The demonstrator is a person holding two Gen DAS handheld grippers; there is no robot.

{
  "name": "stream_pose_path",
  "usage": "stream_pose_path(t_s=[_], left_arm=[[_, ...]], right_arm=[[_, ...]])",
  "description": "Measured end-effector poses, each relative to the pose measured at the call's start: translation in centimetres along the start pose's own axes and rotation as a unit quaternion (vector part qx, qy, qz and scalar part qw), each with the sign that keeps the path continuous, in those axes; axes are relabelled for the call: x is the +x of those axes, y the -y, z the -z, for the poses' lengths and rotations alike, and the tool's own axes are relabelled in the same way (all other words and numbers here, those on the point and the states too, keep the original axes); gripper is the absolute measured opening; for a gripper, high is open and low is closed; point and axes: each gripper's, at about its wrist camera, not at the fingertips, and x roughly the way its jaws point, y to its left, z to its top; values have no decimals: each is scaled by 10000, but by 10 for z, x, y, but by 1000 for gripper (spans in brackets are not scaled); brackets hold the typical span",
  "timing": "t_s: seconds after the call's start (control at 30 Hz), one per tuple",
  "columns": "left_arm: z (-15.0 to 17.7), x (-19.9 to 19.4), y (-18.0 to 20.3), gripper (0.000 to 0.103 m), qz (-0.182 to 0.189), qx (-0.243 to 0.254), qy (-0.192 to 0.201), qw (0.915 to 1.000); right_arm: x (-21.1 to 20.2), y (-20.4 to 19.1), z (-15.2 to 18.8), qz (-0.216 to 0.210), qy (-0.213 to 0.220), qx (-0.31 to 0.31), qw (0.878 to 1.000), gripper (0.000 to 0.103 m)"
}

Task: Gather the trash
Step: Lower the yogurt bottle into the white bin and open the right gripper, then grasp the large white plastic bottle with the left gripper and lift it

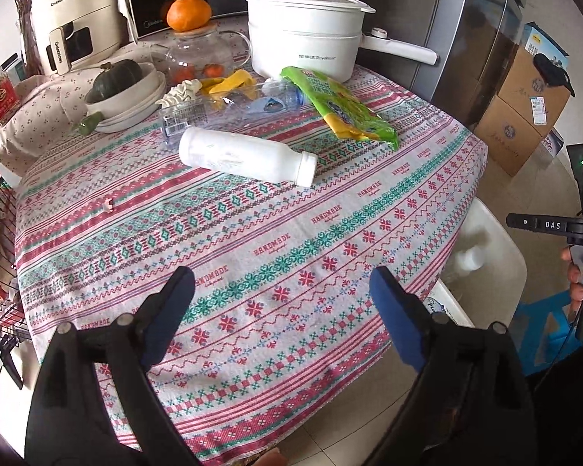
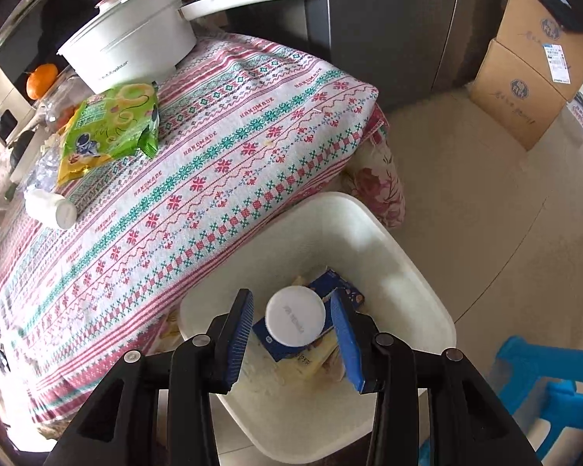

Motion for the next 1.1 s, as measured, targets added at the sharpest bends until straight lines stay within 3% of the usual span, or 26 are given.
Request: stream_pose_path(t_s=[0.07, 0.4, 0.63, 1.1], left_arm=[[-1, 1, -8, 92, 45, -137, -85, 9999], [-11, 24, -41, 92, 114, -1029, -427, 9937], [-43, 62, -51, 92, 155, -1867, -489, 9811], [-100, 144, -42, 89, -506, -2805, -196, 9583]], right_arm=[[-7, -5, -1, -13, 127, -37, 9999, 65], [-30, -44, -5, -179, 429, -541, 9974, 69], [-34, -74, -15, -179, 571, -977, 9934, 75], [-19, -111, -42, -100, 652, -1219, 9904, 76]])
